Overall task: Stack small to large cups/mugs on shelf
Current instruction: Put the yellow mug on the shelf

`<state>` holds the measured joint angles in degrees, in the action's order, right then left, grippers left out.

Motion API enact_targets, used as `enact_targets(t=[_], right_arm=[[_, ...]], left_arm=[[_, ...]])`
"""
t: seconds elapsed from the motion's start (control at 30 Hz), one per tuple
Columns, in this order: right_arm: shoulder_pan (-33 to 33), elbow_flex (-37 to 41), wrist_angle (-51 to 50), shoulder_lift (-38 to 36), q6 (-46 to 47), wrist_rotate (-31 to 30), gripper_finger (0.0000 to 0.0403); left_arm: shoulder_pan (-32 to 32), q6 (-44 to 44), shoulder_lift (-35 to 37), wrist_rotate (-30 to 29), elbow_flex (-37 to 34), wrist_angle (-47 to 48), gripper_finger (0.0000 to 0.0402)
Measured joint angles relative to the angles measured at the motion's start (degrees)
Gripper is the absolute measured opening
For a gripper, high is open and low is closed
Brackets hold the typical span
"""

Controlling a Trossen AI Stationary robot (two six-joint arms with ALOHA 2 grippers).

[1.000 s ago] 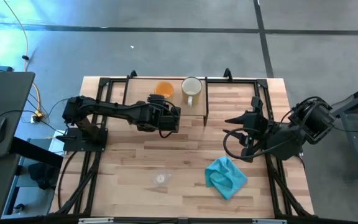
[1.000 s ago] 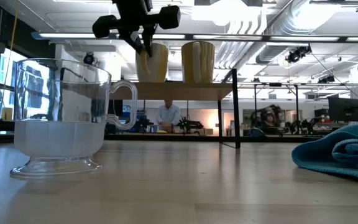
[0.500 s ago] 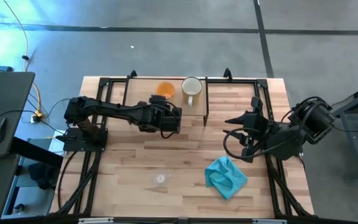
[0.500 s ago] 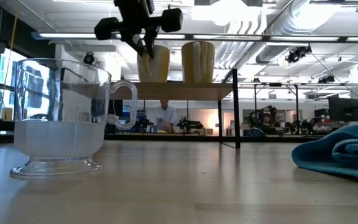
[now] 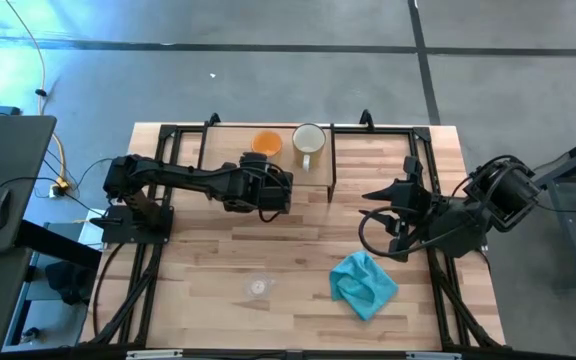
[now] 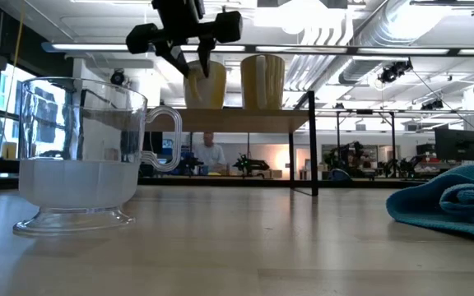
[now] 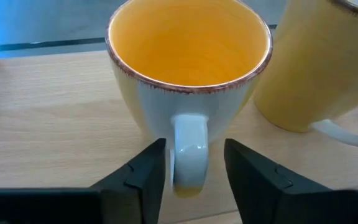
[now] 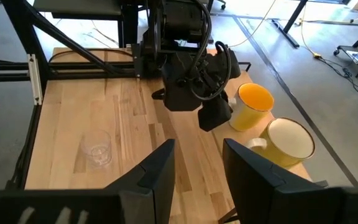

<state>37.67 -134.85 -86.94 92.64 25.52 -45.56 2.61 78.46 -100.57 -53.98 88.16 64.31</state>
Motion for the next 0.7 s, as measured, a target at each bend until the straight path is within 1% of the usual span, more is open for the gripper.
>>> enact_targets(t=[0.37, 0.57, 0.7], right_arm=[[0.0, 0.0, -0.3, 0.0, 0.0, 0.2, 0.0126], [0.0, 0.0, -0.5, 0.0, 0.0, 0.3, 0.0126], [0.0, 0.0, -0.6, 0.0, 0.0, 0.3, 0.0126]], left_arm=[[-0.6, -0.2, 0.0, 0.5, 0.0, -2.4, 0.0157], [-2.4, -0.2, 0.0, 0.6, 0.0, -1.6, 0.0157], [-2.5, -0.1, 0.0, 0.6, 0.0, -1.3, 0.0158]])
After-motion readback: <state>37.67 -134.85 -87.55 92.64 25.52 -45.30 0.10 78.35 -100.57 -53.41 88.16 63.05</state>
